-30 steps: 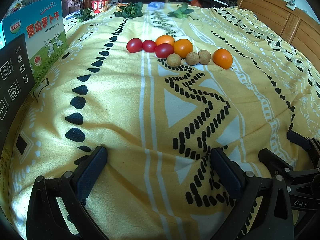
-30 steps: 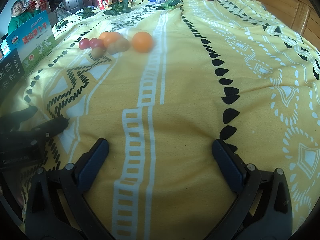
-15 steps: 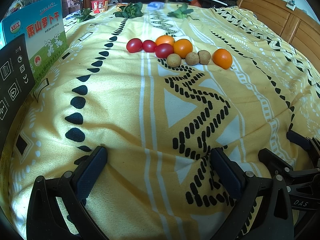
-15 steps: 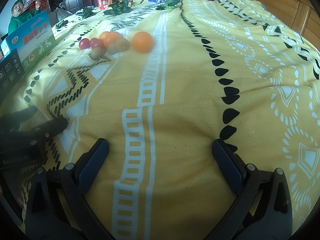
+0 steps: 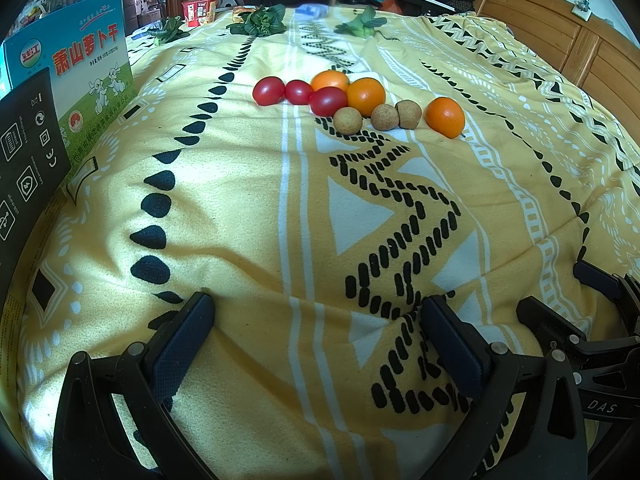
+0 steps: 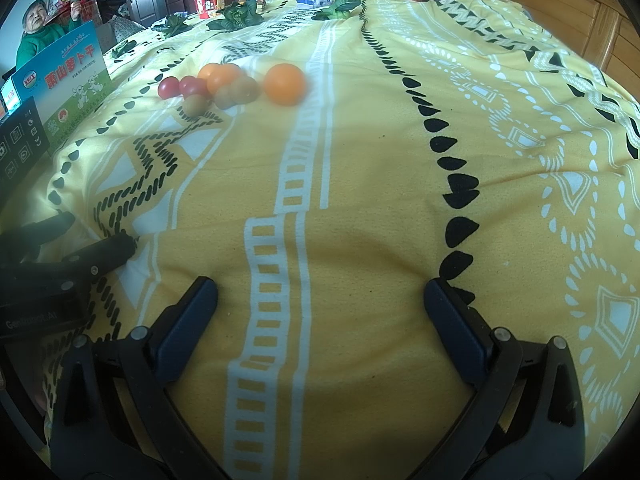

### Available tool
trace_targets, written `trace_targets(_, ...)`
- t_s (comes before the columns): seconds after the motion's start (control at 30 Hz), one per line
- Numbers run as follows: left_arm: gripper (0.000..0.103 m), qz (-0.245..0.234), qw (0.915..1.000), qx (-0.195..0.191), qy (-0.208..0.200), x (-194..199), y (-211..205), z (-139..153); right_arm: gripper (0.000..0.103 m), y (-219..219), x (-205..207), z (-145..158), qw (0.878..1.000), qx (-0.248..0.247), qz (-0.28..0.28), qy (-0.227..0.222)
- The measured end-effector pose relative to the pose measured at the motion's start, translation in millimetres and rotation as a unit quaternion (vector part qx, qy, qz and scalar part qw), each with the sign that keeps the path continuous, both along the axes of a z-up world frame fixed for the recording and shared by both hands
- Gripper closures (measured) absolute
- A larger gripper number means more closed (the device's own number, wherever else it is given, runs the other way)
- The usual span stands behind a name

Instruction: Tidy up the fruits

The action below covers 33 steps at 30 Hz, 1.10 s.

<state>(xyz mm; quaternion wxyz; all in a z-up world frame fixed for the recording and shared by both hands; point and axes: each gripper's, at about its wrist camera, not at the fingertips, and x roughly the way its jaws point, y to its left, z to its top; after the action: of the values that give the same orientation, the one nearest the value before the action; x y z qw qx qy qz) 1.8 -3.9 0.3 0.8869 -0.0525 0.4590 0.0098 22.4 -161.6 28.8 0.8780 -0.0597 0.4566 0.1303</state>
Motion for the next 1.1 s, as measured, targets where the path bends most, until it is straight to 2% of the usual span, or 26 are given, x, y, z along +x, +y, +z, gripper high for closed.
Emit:
trace_targets(0.47, 0.000, -0.001, 1.0000, -0.001, 0.000, 0.0, 0.0, 0.1, 0.000, 0.0, -0.1, 0.0, 1.000, 0.000, 0.000, 0.000)
trace_targets(0.67, 0.000, -0.007, 0.9998, -0.016, -0.004, -4.0, 5.3, 1.4, 0.000, -0.1, -0.2, 0.0, 1.000, 0.000, 0.000, 0.000)
trace_targets(1.1, 0.000, -0.007, 1.0000, -0.006, 0.000, -3.6, 3.1, 0.0, 0.000, 0.5, 0.0, 0.0, 1.000, -0.002, -0.001, -0.001)
